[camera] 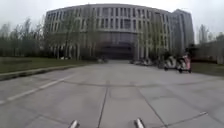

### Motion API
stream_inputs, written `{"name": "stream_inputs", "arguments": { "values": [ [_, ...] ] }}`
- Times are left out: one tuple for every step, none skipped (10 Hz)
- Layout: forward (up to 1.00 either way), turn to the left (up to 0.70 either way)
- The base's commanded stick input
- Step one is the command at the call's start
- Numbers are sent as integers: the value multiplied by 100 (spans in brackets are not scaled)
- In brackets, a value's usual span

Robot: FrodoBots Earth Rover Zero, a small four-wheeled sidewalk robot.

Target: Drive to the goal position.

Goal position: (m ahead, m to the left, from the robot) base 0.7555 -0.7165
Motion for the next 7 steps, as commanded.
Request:
{"name": "stream_inputs", "arguments": {
  "values": [
    [70,0],
    [70,0],
    [70,0],
    [70,0],
    [70,0],
    [70,0],
    [70,0]
  ]
}}
